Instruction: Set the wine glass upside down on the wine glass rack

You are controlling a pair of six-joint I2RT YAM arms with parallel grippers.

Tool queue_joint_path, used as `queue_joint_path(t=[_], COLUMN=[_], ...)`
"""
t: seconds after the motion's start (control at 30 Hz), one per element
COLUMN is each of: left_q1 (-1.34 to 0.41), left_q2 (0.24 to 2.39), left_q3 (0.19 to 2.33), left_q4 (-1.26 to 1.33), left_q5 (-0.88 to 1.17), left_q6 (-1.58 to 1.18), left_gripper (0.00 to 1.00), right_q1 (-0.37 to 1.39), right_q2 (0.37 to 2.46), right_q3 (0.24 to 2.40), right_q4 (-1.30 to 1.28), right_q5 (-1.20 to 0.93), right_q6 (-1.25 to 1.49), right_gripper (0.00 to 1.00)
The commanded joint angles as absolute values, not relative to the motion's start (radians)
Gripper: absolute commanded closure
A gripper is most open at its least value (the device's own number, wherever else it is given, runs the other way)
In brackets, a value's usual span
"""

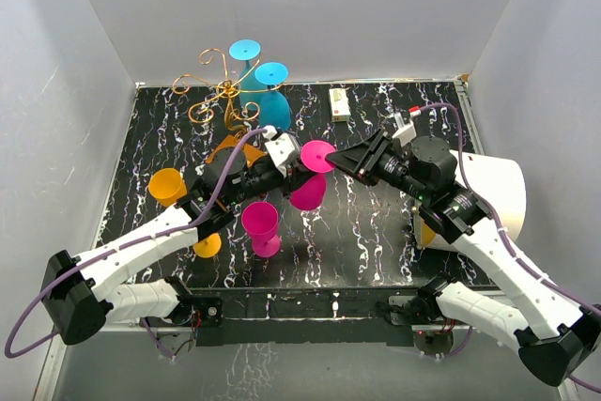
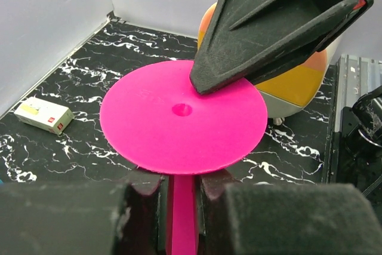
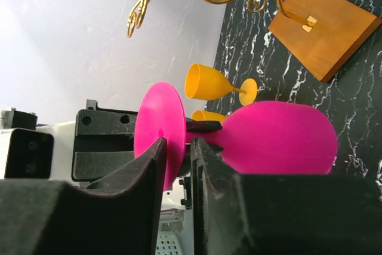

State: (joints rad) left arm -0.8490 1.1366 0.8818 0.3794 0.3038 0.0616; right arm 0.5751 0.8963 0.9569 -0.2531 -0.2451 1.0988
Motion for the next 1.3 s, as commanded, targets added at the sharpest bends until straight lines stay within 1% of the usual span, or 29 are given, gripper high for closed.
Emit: queue_joint_path(t=[0.0, 0.03, 0.07, 0.1, 0.13, 0.17, 0.23, 0.33, 0.43, 0.53, 0.63, 0.77, 0.9, 1.03, 1.27], left_q1=[-0.852, -0.853, -0.853, -0.852, -0.852, -0.852, -0.853, -0.852, -0.853, -0.853, -0.853, -0.853, -0.851, -0.851, -0.850], left_q2=[1.093, 1.090, 1.089, 1.087, 1.082, 1.079, 1.065, 1.044, 1.018, 1.012, 1.020, 1.009, 0.996, 0.985, 0.960], left_q3=[0.882, 0.883, 0.883, 0.883, 0.882, 0.881, 0.877, 0.859, 0.843, 0.852, 0.868, 0.869, 0.902, 0.920, 0.879], left_q4=[0.420, 0.414, 0.405, 0.395, 0.382, 0.365, 0.328, 0.280, 0.244, 0.199, 0.150, 0.149, 0.083, 0.075, 0.182], left_q5=[0.335, 0.331, 0.325, 0.316, 0.311, 0.301, 0.310, 0.372, 0.390, 0.342, 0.295, 0.312, 0.196, 0.130, 0.146], left_q6=[0.078, 0.067, 0.056, 0.043, 0.026, 0.006, -0.034, -0.120, -0.243, -0.418, -0.543, -0.623, -0.721, -0.803, -0.871], left_gripper=[0.96, 0.90, 0.81, 0.70, 0.62, 0.57, 0.52, 0.49, 0.45, 0.40, 0.39, 0.36, 0.32, 0.31, 0.37], right_q1=[0.578, 0.578, 0.578, 0.578, 0.578, 0.578, 0.578, 0.578, 0.578, 0.577, 0.578, 0.578, 0.578, 0.577, 0.578], right_q2=[0.877, 0.873, 0.870, 0.866, 0.860, 0.853, 0.837, 0.809, 0.781, 0.757, 0.739, 0.713, 0.685, 0.679, 0.666], right_q3=[0.903, 0.889, 0.886, 0.884, 0.885, 0.885, 0.882, 0.869, 0.834, 0.801, 0.767, 0.734, 0.703, 0.701, 0.676], right_q4=[-0.121, -0.111, -0.109, -0.115, -0.124, -0.132, -0.145, -0.167, -0.150, -0.120, -0.049, -0.022, 0.039, 0.036, 0.041], right_q5=[-0.270, -0.263, -0.251, -0.232, -0.212, -0.187, -0.143, -0.088, -0.056, -0.049, -0.101, -0.138, -0.191, -0.235, -0.265], right_q6=[1.169, 1.182, 1.193, 1.200, 1.202, 1.201, 1.195, 1.183, 1.176, 1.158, 1.119, 1.085, 1.061, 1.040, 1.044], right_gripper=[0.87, 0.98, 1.00, 1.00, 1.00, 1.00, 1.00, 1.00, 1.00, 1.00, 1.00, 1.00, 1.00, 1.00, 1.00])
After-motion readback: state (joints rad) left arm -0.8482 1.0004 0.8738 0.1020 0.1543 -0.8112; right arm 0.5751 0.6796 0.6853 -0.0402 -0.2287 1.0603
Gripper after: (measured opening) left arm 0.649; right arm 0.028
